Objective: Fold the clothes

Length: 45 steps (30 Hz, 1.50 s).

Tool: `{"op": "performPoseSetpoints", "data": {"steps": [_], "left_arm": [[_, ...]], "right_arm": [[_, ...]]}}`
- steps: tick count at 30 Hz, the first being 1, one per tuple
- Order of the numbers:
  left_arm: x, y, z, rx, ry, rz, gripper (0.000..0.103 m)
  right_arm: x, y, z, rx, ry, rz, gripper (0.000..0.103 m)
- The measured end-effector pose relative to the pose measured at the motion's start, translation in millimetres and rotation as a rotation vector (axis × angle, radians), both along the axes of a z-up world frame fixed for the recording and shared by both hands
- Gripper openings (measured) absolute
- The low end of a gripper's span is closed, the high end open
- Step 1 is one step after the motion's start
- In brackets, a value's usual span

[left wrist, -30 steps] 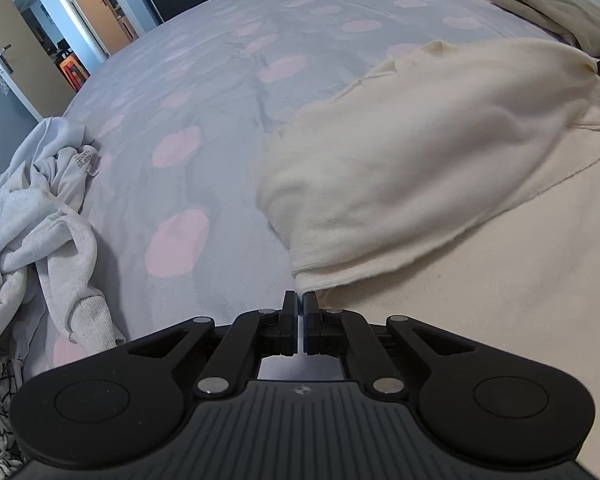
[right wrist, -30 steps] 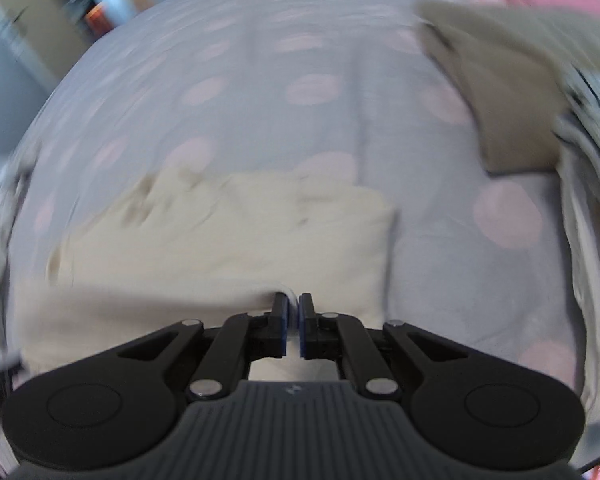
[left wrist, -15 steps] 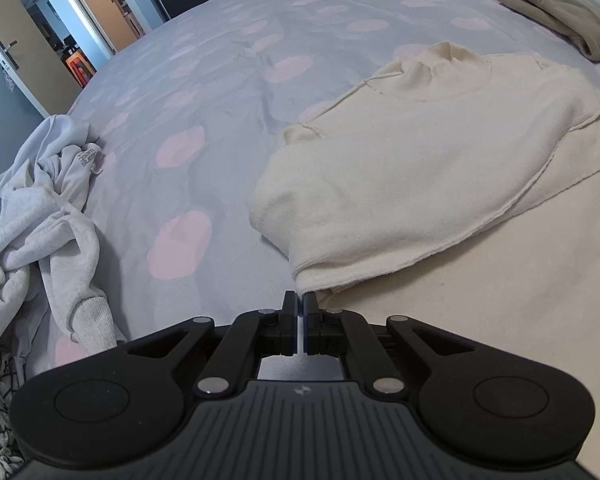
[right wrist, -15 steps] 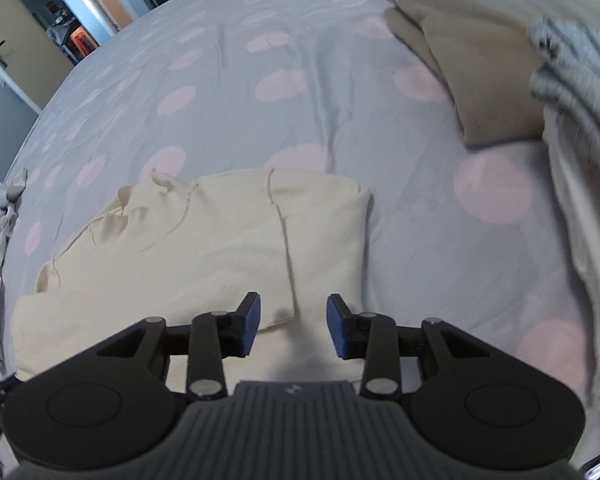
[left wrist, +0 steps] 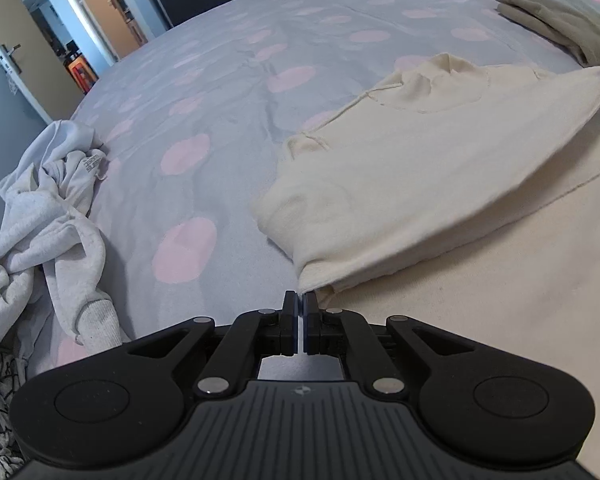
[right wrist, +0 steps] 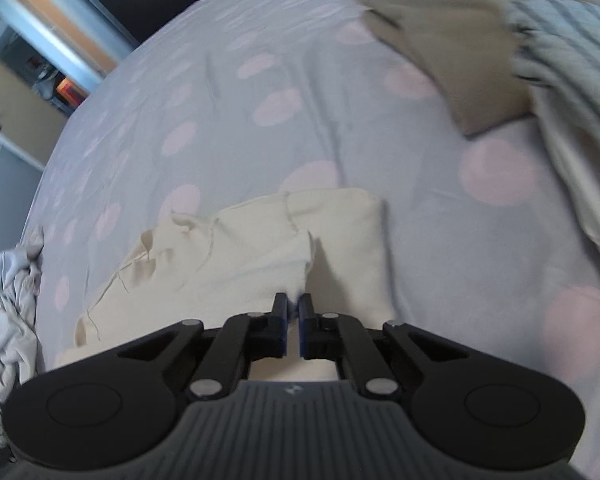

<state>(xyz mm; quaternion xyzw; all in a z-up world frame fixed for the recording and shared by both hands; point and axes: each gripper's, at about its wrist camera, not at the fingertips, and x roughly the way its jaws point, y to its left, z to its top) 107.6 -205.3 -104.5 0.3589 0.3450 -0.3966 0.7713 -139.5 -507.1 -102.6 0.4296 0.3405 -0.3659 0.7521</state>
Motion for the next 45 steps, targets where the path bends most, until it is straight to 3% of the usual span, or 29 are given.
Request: {"op": "performPoseSetpoints", "data": {"steps": [7,11,13,17,21,24,30,39,44,45], "left_arm": [[-2.0,4.0,-12.9,0.052,0.029,-0.022,0.001],[3.3,14.1,-11.6,0.115,-0.01,0.008,0.0],[11.8,22.8,-4.4,0.091,0.018,0.039,0.0],[25.4,17.3,19.6,0.03,0.048,0.077,0.0],[44.6,-2.2,41.7,-0.04,0.107,0.11,0.004],[62.9,-21.7,44.9,-0.052,0.164,0.129,0.01],[98.3,-52.8,27.9,-0.09,0.285,0.232,0.028],[140.1,-69.9,-8.0,-0.187,0.534,0.417,0.029],[129.5,-83.7,-15.3,-0.091,0.481,0.392,0.031],[127.0,-85.0,-14.8,-0.078,0.466,0.382,0.024]], "right_arm": [[-4.0,7.4,-33.7,0.01,0.121,0.037,0.005],[-2.6,10.7,-38.1,-0.017,0.172,0.076,0.008],[-1.3,12.6,-29.5,-0.055,0.198,0.098,0.018],[-3.3,15.8,-11.5,-0.124,0.225,0.1,0.021],[-1.4,15.4,-1.2,-0.112,0.221,0.092,0.023],[4.3,17.2,0.3,-0.113,0.237,0.113,0.027],[10.3,15.4,-0.7,-0.099,0.239,0.125,0.033],[22.8,4.3,-7.3,-0.057,0.221,0.126,0.035],[24.9,-1.4,-14.8,-0.028,0.229,0.124,0.035],[25.0,-2.4,-15.8,-0.024,0.23,0.124,0.035]]}}
